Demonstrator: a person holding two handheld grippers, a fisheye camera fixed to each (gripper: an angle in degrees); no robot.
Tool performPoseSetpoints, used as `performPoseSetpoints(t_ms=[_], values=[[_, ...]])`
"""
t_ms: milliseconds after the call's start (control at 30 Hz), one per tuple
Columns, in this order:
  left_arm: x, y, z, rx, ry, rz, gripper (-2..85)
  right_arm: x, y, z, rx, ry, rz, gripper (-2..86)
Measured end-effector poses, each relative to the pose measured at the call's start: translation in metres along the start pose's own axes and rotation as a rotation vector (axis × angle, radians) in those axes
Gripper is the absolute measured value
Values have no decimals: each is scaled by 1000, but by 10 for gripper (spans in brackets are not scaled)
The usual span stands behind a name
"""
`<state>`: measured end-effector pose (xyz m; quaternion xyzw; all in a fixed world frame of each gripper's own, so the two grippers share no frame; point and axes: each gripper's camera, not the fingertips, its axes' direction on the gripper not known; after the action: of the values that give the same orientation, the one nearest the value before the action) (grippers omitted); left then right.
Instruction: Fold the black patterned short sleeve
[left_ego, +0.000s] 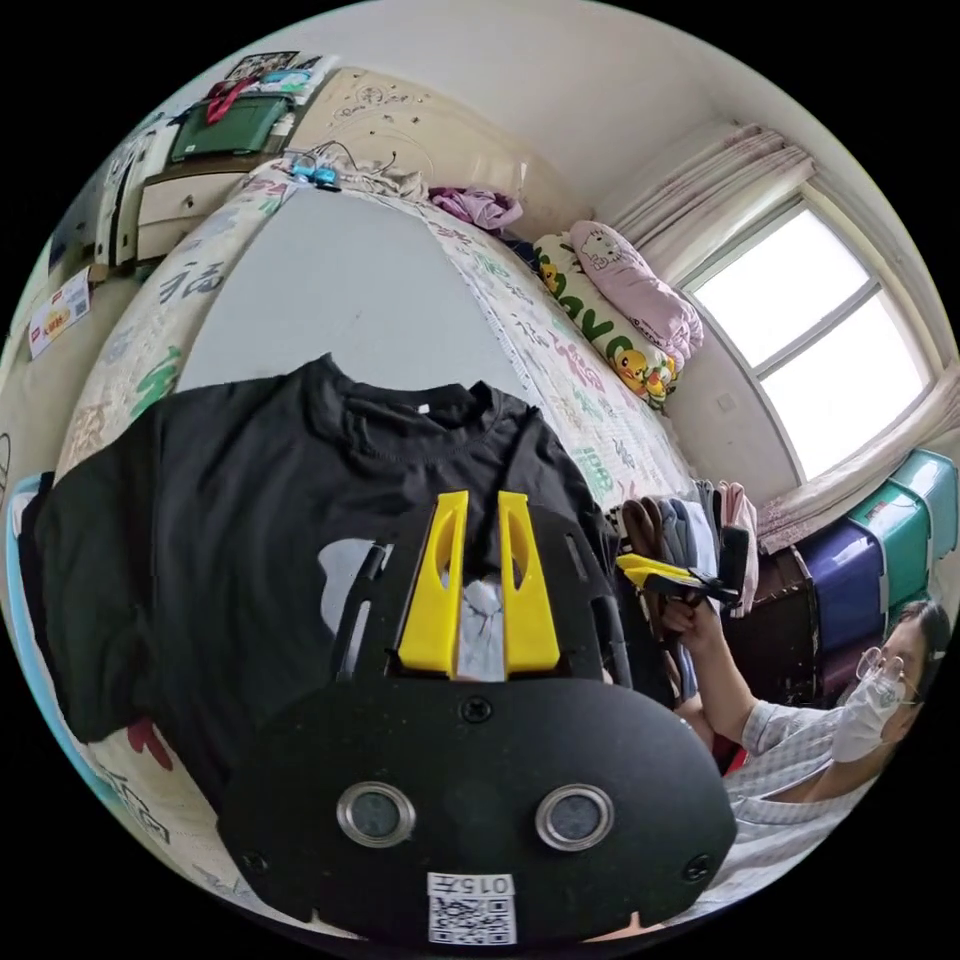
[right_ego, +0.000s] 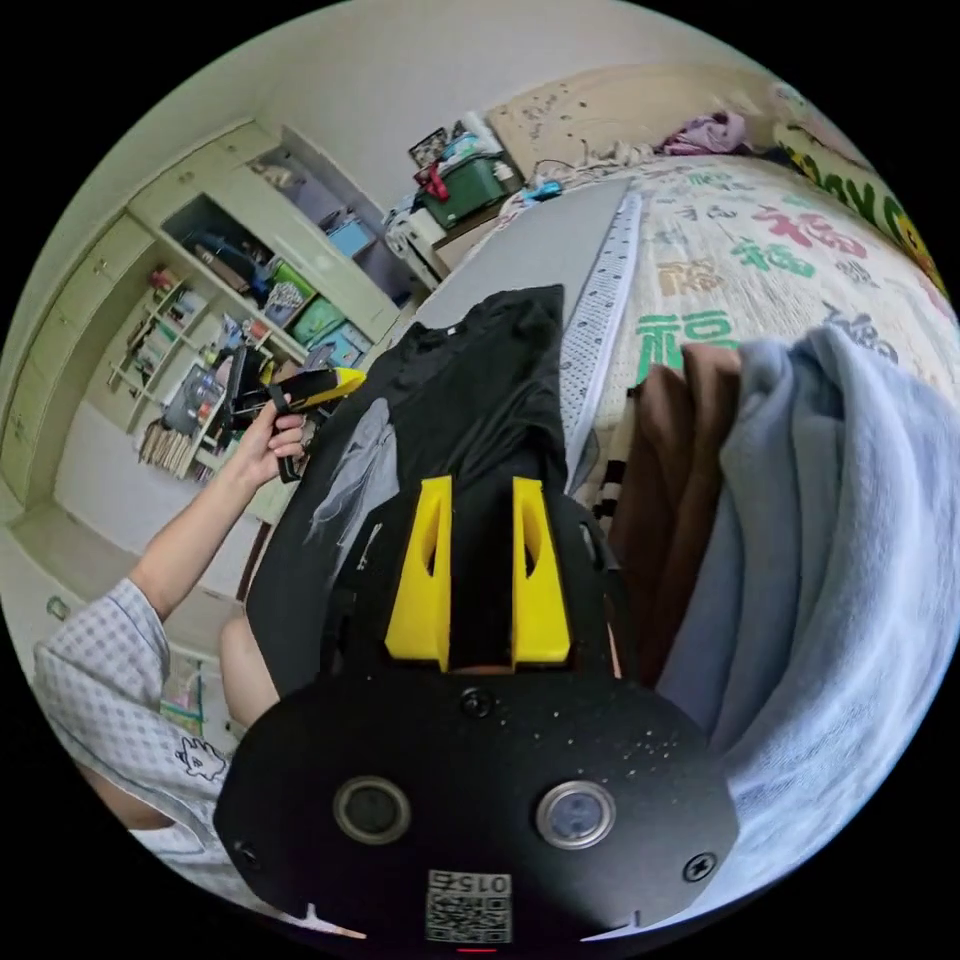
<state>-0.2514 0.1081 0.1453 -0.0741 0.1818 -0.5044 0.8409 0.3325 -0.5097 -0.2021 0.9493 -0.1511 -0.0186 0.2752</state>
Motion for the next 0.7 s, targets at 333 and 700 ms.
performPoseSetpoints(t_ms=[333,700], values=[[77,-111,128,-121,-52,96,78,13,-84,-2,98,-81,132,83],[97,-125,176,-167,-93,140,22,14,-96,20,164,5,137,5]])
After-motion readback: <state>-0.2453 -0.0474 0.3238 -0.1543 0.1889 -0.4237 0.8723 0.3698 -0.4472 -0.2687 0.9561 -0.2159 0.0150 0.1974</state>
